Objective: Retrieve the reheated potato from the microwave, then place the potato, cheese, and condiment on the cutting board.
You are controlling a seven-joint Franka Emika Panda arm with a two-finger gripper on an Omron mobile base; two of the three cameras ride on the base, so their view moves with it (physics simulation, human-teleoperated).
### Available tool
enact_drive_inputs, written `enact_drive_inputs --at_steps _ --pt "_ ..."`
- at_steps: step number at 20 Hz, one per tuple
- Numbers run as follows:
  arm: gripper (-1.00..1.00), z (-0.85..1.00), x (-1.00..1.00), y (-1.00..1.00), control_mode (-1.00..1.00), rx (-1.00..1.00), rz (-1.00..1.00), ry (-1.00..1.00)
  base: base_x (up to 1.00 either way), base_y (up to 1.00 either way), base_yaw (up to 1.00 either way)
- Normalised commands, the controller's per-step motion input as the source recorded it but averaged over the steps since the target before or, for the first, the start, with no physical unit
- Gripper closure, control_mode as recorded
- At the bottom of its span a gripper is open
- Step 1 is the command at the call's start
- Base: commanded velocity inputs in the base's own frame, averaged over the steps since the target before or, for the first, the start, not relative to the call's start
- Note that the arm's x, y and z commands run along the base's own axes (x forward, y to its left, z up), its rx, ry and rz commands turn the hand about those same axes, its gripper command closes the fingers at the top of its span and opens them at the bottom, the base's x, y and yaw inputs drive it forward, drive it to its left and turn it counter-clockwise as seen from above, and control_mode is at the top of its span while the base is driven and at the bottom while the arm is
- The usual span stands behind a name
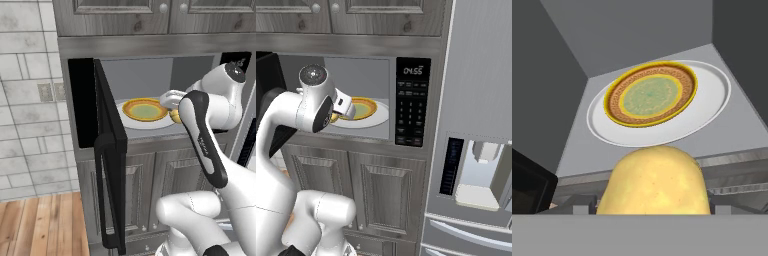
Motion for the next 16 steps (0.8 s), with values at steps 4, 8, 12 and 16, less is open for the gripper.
enact_drive_inputs --at_steps 4,8,12,16 --pt "1.00 0.00 0.00 0.00 1.00 0.00 0.00 0.00 0.00 0.00 0.00" --pt "1.00 0.00 0.00 0.00 1.00 0.00 0.00 0.00 0.00 0.00 0.00" --pt "1.00 0.00 0.00 0.00 1.00 0.00 0.00 0.00 -0.25 -0.04 0.00" --pt "1.00 0.00 0.00 0.00 1.00 0.00 0.00 0.00 -0.61 -0.12 0.00"
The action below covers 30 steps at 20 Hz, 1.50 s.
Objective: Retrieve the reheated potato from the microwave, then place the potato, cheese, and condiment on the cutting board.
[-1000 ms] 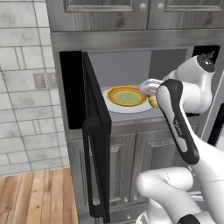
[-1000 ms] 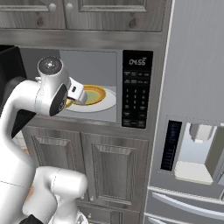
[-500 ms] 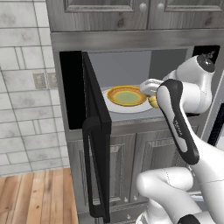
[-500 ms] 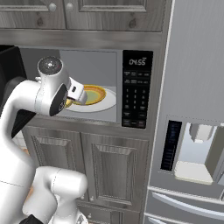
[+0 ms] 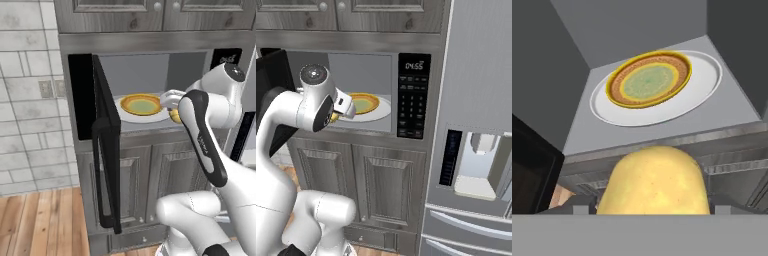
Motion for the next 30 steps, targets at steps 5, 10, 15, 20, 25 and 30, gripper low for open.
enact_drive_inputs --at_steps 5,10,15,20,25,30 --pt "1.00 0.00 0.00 0.00 1.00 0.00 0.00 0.00 -0.65 -0.17 0.00" --pt "1.00 0.00 0.00 0.00 1.00 0.00 0.00 0.00 -0.38 -0.24 -0.16" --pt "1.00 0.00 0.00 0.00 1.00 0.00 0.00 0.00 -0.01 -0.15 -0.73" --pt "1.00 0.00 0.00 0.00 1.00 0.00 0.00 0.00 0.02 -0.04 -0.85" --pt "1.00 0.00 0.00 0.00 1.00 0.00 0.00 0.00 0.00 -0.01 -0.89" --pt "1.00 0.00 0.00 0.00 1.00 0.00 0.00 0.00 0.00 0.01 -0.94"
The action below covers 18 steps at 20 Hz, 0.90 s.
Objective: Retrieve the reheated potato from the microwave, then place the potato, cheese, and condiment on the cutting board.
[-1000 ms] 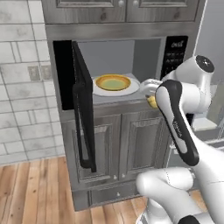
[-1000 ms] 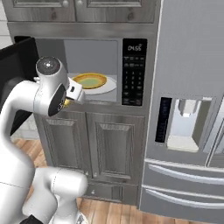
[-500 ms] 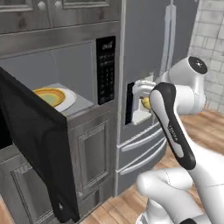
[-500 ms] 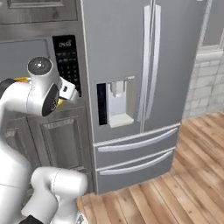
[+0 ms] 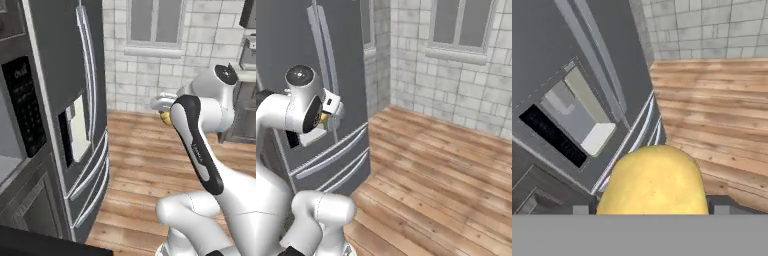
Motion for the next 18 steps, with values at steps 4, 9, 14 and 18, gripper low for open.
enact_drive_inputs --at_steps 4,9,14,18 --pt "1.00 0.00 0.00 0.00 1.00 0.00 0.00 0.00 0.00 0.04 -1.00" --pt "1.00 0.00 0.00 0.00 1.00 0.00 0.00 0.00 0.00 0.01 -1.00" --pt "1.00 0.00 0.00 0.00 1.00 0.00 0.00 0.00 0.00 0.02 -0.98" --pt "1.00 0.00 0.00 0.00 1.00 0.00 0.00 0.00 0.06 0.03 -0.93"
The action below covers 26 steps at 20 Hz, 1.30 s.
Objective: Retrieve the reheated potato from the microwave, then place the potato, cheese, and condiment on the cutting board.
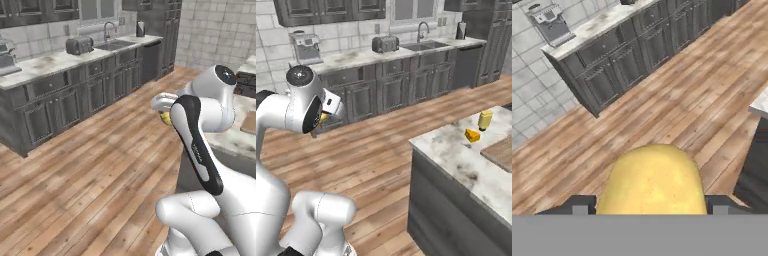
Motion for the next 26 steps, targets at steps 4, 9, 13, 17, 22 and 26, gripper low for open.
enact_drive_inputs --at_steps 4,9,13,17,22,26 --pt "1.00 0.00 0.00 0.00 1.00 0.00 0.00 0.00 0.16 0.11 -0.86" --pt "1.00 0.00 0.00 0.00 1.00 0.00 0.00 0.00 0.29 0.17 -0.76" --pt "1.00 0.00 0.00 0.00 1.00 0.00 0.00 0.00 0.34 0.25 -0.51" --pt "1.00 0.00 0.00 0.00 1.00 0.00 0.00 0.00 0.39 0.28 -0.44" --pt "1.00 0.00 0.00 0.00 1.00 0.00 0.00 0.00 0.40 0.44 -0.36" --pt "1.00 0.00 0.00 0.00 1.00 0.00 0.00 0.00 0.35 0.57 -0.33"
